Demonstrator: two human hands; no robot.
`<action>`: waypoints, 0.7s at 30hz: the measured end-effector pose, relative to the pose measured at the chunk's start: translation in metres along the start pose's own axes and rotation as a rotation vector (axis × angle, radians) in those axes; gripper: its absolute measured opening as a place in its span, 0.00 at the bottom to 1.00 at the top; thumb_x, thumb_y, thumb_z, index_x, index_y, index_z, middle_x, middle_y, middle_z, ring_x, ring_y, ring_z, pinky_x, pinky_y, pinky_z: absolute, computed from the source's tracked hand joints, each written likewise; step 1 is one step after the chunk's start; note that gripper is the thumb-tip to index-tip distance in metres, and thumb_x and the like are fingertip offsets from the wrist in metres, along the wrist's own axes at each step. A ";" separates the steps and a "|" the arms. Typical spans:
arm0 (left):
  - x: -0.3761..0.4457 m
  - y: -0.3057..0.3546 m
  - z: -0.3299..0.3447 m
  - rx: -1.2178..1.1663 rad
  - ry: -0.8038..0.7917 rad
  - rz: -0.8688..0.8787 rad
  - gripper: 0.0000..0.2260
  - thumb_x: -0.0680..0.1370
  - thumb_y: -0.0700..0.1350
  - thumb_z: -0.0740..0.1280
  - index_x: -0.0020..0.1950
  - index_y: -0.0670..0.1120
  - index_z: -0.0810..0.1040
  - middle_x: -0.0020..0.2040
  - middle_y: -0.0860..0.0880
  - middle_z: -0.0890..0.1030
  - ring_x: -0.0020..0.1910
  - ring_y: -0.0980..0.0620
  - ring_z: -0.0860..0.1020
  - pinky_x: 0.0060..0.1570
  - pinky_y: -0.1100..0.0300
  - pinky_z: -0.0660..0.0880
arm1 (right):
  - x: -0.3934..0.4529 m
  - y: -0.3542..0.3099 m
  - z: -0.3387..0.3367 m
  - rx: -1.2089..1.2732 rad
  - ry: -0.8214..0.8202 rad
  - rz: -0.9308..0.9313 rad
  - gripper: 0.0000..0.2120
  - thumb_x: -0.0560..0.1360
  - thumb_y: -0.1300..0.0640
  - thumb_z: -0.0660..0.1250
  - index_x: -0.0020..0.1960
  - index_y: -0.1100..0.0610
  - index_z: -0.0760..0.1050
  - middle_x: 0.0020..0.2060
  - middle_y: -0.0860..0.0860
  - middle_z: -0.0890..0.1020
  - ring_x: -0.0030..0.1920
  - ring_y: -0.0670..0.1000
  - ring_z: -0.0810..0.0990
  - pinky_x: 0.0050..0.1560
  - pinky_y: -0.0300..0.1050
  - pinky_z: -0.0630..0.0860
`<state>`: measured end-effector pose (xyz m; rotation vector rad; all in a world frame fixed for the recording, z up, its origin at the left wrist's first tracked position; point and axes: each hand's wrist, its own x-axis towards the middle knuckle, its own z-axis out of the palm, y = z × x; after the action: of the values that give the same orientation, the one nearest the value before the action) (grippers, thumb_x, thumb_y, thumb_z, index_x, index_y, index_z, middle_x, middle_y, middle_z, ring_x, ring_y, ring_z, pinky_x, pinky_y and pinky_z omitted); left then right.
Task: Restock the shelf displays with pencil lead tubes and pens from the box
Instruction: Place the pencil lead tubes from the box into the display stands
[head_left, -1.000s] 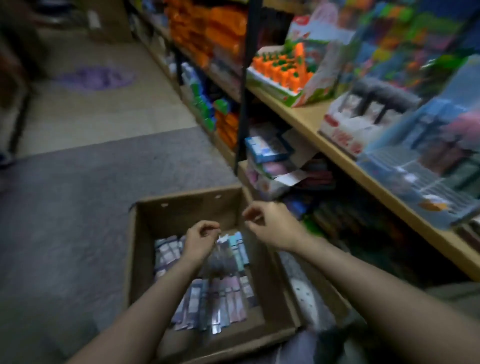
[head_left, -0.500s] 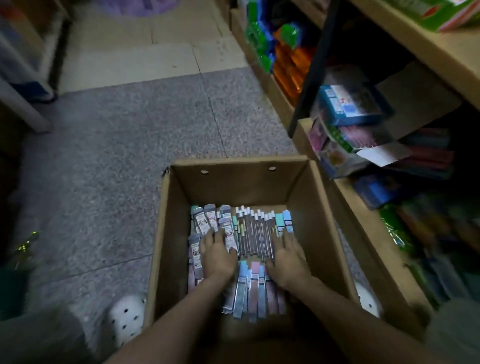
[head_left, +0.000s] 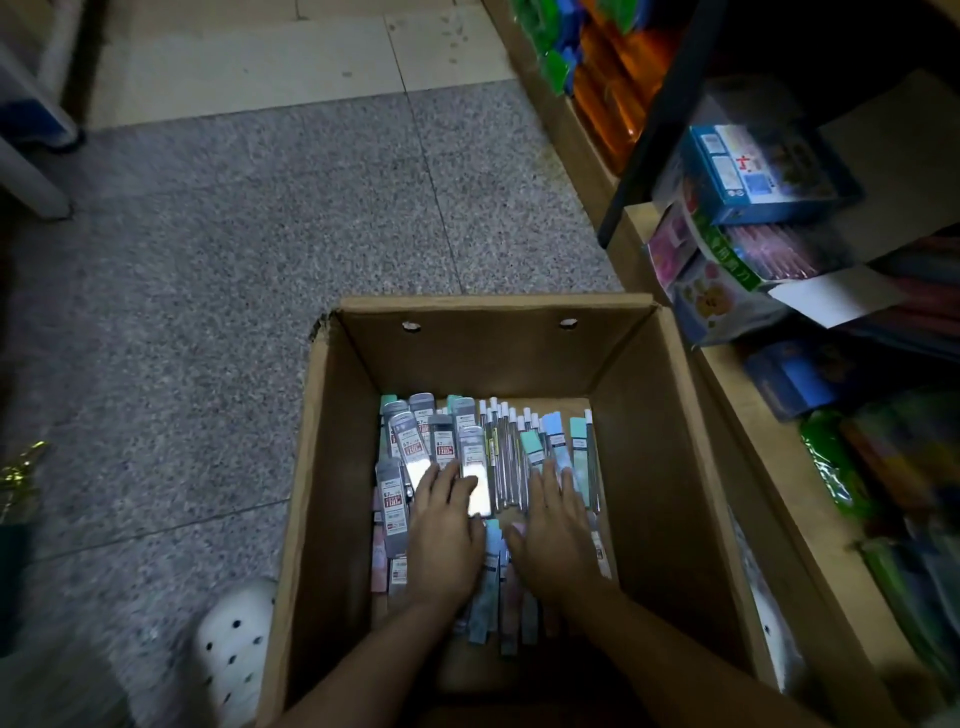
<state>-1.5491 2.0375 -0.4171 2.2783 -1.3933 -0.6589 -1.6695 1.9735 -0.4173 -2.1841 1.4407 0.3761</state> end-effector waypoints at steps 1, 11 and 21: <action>0.003 0.000 -0.002 -0.056 0.068 -0.012 0.17 0.77 0.38 0.64 0.65 0.45 0.75 0.72 0.46 0.67 0.74 0.45 0.60 0.70 0.59 0.58 | -0.001 -0.001 -0.001 0.011 0.003 -0.036 0.33 0.82 0.46 0.54 0.80 0.56 0.44 0.79 0.54 0.41 0.79 0.55 0.39 0.77 0.50 0.41; 0.047 0.002 -0.012 -0.175 0.137 -0.326 0.21 0.73 0.46 0.74 0.64 0.46 0.74 0.63 0.48 0.74 0.64 0.47 0.68 0.60 0.53 0.70 | 0.030 0.009 -0.034 0.254 0.175 0.150 0.25 0.78 0.52 0.67 0.72 0.54 0.65 0.65 0.53 0.73 0.66 0.53 0.70 0.65 0.49 0.71; 0.058 0.004 -0.010 -0.194 0.163 -0.471 0.20 0.71 0.47 0.76 0.60 0.46 0.76 0.53 0.49 0.79 0.56 0.46 0.75 0.48 0.50 0.76 | 0.047 -0.002 -0.026 0.356 0.146 0.239 0.20 0.77 0.53 0.69 0.66 0.55 0.71 0.64 0.55 0.73 0.62 0.53 0.73 0.59 0.44 0.72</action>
<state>-1.5236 1.9845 -0.4178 2.4482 -0.6858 -0.6919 -1.6500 1.9235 -0.4175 -1.7917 1.7075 0.0324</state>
